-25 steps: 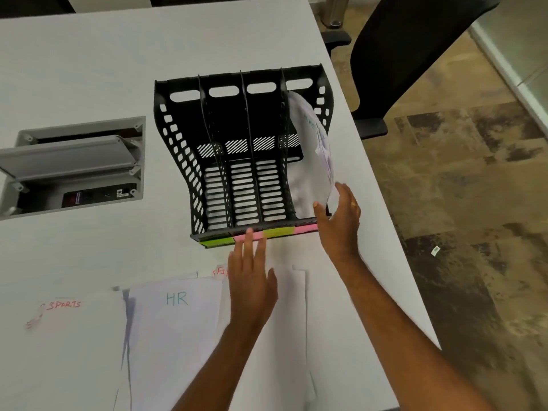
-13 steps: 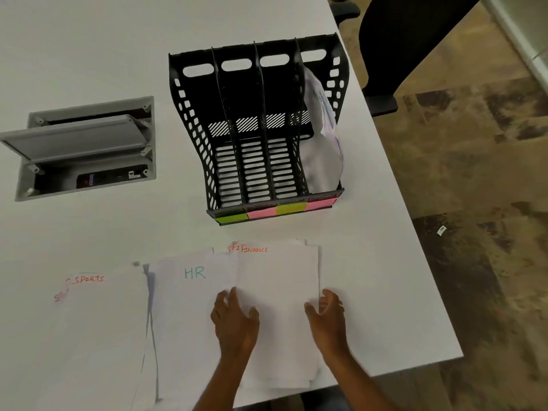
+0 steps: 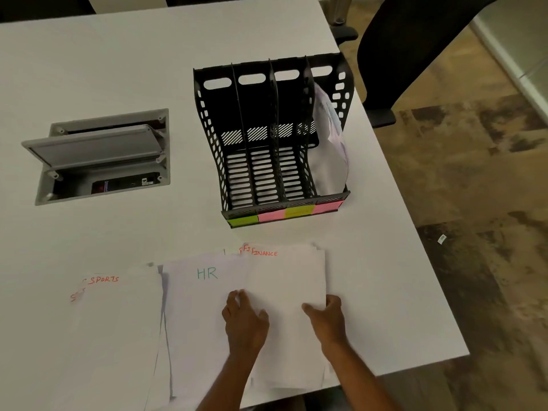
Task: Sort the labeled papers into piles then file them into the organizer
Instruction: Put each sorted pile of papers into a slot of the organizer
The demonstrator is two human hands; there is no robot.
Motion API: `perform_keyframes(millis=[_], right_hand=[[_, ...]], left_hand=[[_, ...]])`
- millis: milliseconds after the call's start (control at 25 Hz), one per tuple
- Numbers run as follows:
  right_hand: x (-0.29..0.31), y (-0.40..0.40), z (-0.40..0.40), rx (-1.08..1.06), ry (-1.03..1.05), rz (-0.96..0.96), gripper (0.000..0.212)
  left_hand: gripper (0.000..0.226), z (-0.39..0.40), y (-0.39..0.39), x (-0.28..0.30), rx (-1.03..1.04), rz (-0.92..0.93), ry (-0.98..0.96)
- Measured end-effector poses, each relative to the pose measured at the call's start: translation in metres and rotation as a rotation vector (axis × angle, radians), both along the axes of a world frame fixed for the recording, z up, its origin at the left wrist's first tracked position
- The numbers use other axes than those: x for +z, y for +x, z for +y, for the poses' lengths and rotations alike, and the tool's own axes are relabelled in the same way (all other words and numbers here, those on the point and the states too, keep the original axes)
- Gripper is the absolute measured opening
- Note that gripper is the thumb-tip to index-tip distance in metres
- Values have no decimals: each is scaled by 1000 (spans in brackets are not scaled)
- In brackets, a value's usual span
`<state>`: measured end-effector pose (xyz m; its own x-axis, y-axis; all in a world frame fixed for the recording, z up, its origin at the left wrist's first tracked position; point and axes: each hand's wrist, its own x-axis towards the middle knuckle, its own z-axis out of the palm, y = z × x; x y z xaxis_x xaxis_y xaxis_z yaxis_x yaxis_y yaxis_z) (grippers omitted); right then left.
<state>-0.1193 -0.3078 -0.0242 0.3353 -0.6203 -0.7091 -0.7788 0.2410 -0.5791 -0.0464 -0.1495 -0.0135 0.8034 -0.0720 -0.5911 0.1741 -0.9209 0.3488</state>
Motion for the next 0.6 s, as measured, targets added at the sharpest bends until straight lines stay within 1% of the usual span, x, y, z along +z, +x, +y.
perform_keyframes(millis=[40,120,160,200,320,400,440,520,600], right_hand=[[-1,-2,-3,-6,84,-19,45],[-1,-5,-7,89,234,-32,39],[-1,-6,-9,152,246,-28,36],[0,-9,-12,206,202,-23,33],[12,-15,-27,316,-105,-36,26],[23,-22,-43,299,-271,-48,27],[28,-27,-52,264,-320,-64,28],[41,-33,-72,203,-338,-119,32],[57,-39,-89,165,-287,-209,27]], left_hand=[[71,0,0,0,-5,3,-1],[70,1,1,0,8,10,-21],[70,2,2,1,16,14,-34],[70,3,2,0,19,19,-48],[70,5,3,-2,58,33,-95],[68,6,4,-4,67,16,-84],[66,5,3,-5,63,1,-77],[61,3,1,-5,56,-34,-54],[60,-4,0,-2,81,-64,-30]])
